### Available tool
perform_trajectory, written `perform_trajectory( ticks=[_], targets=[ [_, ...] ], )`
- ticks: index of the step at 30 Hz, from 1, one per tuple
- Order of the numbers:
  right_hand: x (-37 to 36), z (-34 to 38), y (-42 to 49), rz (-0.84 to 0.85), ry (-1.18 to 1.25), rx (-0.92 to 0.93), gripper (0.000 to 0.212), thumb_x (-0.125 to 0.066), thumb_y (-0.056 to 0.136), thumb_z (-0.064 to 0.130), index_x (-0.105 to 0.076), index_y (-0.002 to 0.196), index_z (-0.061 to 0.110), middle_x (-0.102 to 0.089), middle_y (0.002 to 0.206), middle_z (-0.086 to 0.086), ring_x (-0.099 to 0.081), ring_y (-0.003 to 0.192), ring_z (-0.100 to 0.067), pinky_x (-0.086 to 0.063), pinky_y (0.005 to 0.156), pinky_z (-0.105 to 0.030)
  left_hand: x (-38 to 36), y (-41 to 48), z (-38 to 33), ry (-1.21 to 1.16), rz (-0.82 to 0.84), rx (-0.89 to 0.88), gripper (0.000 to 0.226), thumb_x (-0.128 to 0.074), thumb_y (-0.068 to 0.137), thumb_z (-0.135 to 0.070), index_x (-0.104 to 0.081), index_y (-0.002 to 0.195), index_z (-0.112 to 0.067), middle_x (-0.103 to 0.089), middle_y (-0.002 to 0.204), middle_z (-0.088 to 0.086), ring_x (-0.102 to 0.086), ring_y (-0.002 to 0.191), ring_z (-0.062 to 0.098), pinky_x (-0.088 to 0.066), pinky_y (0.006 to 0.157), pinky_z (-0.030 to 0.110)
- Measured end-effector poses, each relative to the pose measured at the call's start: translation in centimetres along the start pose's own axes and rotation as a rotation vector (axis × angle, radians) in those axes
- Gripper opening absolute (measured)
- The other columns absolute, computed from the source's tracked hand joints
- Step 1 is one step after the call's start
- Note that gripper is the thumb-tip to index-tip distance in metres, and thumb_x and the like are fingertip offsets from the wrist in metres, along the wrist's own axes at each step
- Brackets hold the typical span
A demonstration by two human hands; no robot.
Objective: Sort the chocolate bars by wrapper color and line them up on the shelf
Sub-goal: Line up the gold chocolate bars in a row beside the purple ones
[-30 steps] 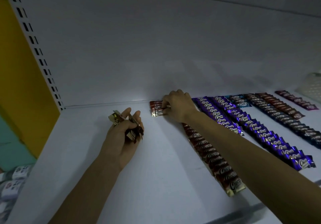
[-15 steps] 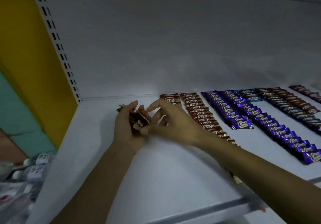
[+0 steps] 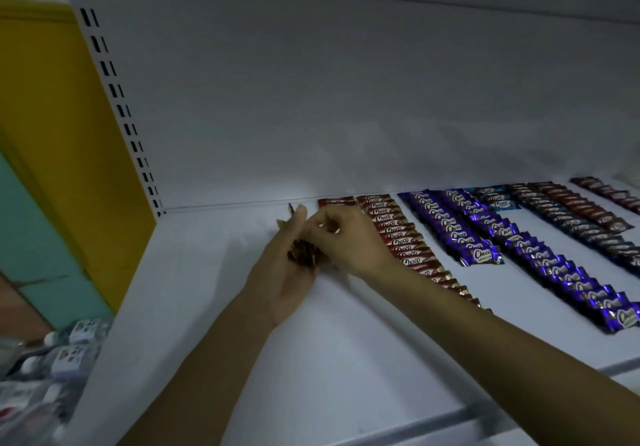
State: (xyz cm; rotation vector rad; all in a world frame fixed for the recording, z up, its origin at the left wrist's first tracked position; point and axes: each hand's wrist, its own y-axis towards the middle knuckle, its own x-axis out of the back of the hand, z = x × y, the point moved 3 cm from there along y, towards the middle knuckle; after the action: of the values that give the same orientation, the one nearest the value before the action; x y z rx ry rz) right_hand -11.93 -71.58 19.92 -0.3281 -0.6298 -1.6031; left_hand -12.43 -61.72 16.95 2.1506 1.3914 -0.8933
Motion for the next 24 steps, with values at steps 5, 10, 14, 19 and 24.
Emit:
perform_trajectory(
  ticks=[5,10,14,19,24],
  targets=[
    [0.5,-0.4,0.9,-0.028,0.147,-0.178,0.035,-0.075,0.078,0.039,-0.056,0.066,0.013,-0.058,0.051,-0.003,-0.056,0.042,-0.016,-0.04,0.043,-0.021,0.2,0.3,0.4,0.135,0.053,-0.016,0.025,-0.063,0.086,-0.013,-0.058,0.107,0.0,-0.062,0.111,0.018,-0.06,0.1,0.023,-0.05,0.089,0.034],
    [1.0,0.7,0.2,0.12,0.353,-0.242,0.037,-0.057,0.094,0.026,-0.062,0.094,-0.011,-0.063,0.066,-0.018,-0.059,0.04,-0.015,-0.043,0.038,-0.017,1.3,0.7,0.2,0.045,-0.093,-0.039,0.026,-0.045,0.098,-0.012,-0.054,0.119,-0.001,-0.063,0.112,0.02,-0.067,0.089,0.023,-0.056,0.078,0.037],
    [0.9,1.1,-0.7,0.203,0.393,-0.182,0.021,-0.064,0.088,0.006,-0.063,0.106,-0.005,-0.064,0.075,-0.01,-0.062,0.048,-0.01,-0.047,0.044,-0.017,2.0,0.7,0.2,-0.009,-0.193,0.01,0.039,-0.041,0.101,-0.018,-0.045,0.134,0.003,-0.06,0.127,0.023,-0.064,0.109,0.03,-0.055,0.084,0.04],
    [0.9,0.8,-1.0,0.14,0.345,-0.191,0.018,-0.061,0.087,-0.005,-0.06,0.106,-0.004,-0.06,0.069,-0.008,-0.06,0.048,-0.012,-0.051,0.047,-0.02,2.1,0.8,0.3,-0.075,-0.205,0.028,0.024,-0.04,0.101,-0.016,-0.056,0.119,-0.01,-0.069,0.109,0.017,-0.069,0.09,0.027,-0.061,0.069,0.037],
    [1.7,-0.1,-1.0,0.076,0.42,-0.245,0.02,-0.047,0.092,-0.008,-0.062,0.105,-0.001,-0.064,0.074,-0.018,-0.062,0.048,-0.013,-0.052,0.048,-0.019,2.1,1.0,0.3,-0.054,-0.208,0.043,0.03,-0.05,0.098,-0.021,-0.057,0.125,-0.011,-0.069,0.109,0.013,-0.068,0.094,0.028,-0.056,0.085,0.042]
  ],
)
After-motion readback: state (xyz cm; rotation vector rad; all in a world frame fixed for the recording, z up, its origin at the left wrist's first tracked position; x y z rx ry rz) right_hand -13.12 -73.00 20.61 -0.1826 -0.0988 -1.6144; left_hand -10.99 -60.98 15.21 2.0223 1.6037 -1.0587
